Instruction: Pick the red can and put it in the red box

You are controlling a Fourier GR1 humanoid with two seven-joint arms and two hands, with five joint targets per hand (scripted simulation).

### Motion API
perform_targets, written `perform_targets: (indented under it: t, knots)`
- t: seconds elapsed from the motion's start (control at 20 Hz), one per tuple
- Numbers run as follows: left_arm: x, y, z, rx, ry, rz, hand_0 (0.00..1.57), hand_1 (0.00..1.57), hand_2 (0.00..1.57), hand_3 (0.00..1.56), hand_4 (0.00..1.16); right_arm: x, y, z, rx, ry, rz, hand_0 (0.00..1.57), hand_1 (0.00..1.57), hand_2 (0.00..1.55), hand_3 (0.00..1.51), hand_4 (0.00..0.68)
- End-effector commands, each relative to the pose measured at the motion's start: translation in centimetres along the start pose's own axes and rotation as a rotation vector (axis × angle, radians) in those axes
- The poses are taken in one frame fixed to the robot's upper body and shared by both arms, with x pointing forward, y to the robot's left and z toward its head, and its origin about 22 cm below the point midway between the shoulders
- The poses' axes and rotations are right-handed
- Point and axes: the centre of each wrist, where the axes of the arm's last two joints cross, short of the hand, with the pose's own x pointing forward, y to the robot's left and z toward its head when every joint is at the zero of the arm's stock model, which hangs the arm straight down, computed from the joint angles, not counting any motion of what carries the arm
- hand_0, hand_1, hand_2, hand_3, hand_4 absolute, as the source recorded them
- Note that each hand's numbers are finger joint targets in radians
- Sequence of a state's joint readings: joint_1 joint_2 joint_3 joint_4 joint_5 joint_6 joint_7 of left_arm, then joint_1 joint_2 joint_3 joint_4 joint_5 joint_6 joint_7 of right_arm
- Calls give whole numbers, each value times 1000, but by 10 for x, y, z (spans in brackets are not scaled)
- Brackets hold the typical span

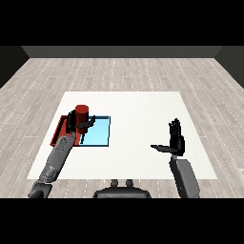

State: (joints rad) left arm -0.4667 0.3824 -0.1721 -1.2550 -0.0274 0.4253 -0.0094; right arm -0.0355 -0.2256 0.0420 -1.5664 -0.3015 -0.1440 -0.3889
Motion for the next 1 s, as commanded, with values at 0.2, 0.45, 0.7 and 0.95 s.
perform_targets:
  t: [0.2,0.45,0.7,0.95]
  knots:
    - [-69,48,-24,113,256,-156,1571,1571,1560,1457,1101,-33,-8,16,11,21,20,0,0,0,0,0]
    - [-137,85,14,127,401,-192,1571,1571,1571,1485,1075,-17,-1,-6,10,-27,21,0,0,0,0,0]
    - [-143,64,1,144,552,-316,1408,1408,1412,1383,1003,-3,-2,-2,30,-65,42,0,0,0,0,0]
    - [-161,74,18,136,693,-383,635,635,668,139,684,-5,-10,-3,23,-121,34,0,0,0,0,0]
